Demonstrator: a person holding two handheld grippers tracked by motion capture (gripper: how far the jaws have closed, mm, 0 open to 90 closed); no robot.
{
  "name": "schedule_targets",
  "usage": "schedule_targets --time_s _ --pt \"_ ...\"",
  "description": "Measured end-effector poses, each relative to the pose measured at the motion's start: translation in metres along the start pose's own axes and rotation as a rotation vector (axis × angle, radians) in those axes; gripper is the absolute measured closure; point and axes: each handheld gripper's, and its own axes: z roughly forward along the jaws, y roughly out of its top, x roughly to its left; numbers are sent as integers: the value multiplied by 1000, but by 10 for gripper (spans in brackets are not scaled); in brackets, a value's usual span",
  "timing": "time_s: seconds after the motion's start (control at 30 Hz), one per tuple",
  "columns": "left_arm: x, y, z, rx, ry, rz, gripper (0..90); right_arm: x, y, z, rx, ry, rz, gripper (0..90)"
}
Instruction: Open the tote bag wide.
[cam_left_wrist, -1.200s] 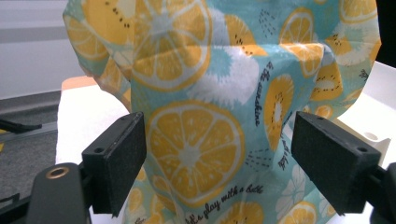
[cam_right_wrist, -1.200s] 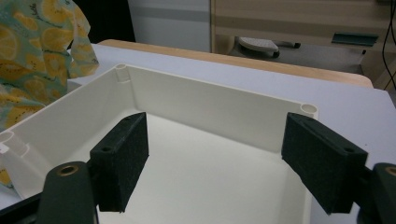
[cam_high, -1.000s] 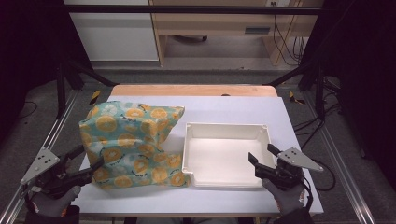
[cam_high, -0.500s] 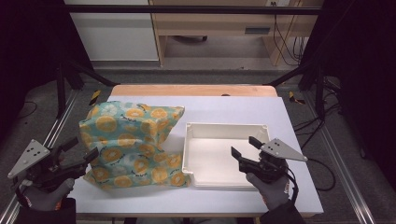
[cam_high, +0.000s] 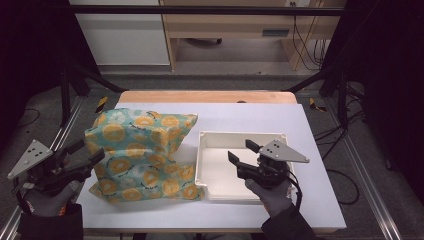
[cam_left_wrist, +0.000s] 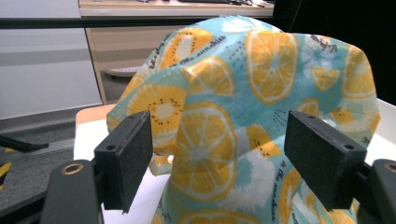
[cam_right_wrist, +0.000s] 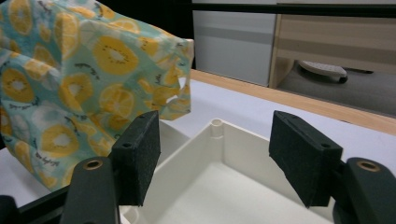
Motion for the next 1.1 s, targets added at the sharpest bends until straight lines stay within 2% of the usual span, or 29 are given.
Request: schedule_targets --time_s 0.33,0.37,0.67,0.83,1.03,1.1 --pt "1 8 7 1 3 -20 314 19 10 17 5 57 1 370" --pt "1 8 7 3 4 -15 330 23 12 22 8 73 -1 378" --pt "1 5 7 16 11 -9 410 41 16 39 7 109 -9 419" --pt "7 -1 7 32 17 -37 489 55 16 55 33 157 -7 457" --pt "7 -1 6 37 6 -39 590 72 18 71 47 189 -21 494" --pt "7 -2 6 38 7 -38 618 81 20 79 60 206 -32 517"
